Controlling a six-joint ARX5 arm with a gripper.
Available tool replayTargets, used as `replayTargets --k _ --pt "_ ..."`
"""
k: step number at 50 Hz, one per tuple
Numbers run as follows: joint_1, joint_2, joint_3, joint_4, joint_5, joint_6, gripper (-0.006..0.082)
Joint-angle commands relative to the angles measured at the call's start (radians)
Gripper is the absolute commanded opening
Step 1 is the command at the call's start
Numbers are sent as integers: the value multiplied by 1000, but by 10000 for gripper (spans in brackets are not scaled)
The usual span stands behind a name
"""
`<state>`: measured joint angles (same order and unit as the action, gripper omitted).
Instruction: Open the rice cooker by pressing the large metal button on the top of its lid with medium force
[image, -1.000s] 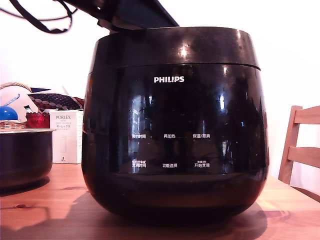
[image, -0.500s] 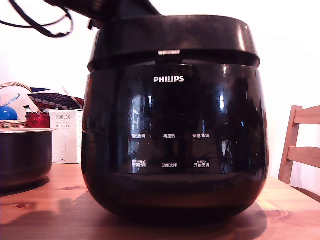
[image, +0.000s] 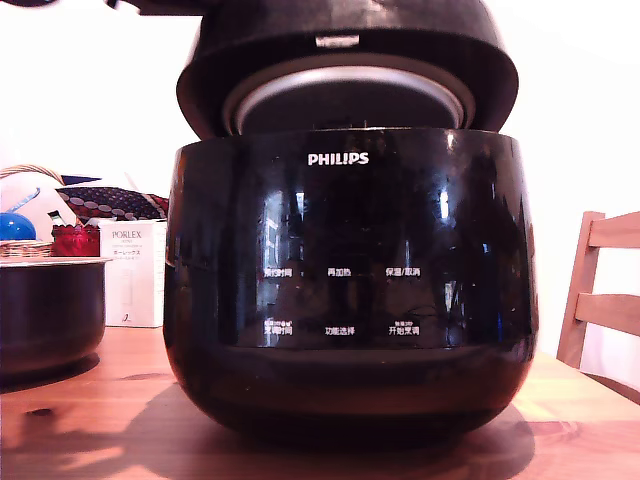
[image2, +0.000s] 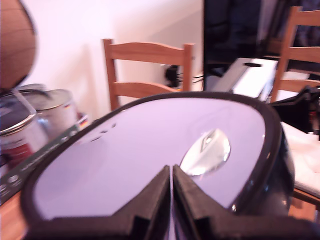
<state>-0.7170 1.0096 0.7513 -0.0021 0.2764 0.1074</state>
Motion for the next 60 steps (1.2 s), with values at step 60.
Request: replayTargets --k 60 --pt "380 -390 -27 -237 -237 32 -24"
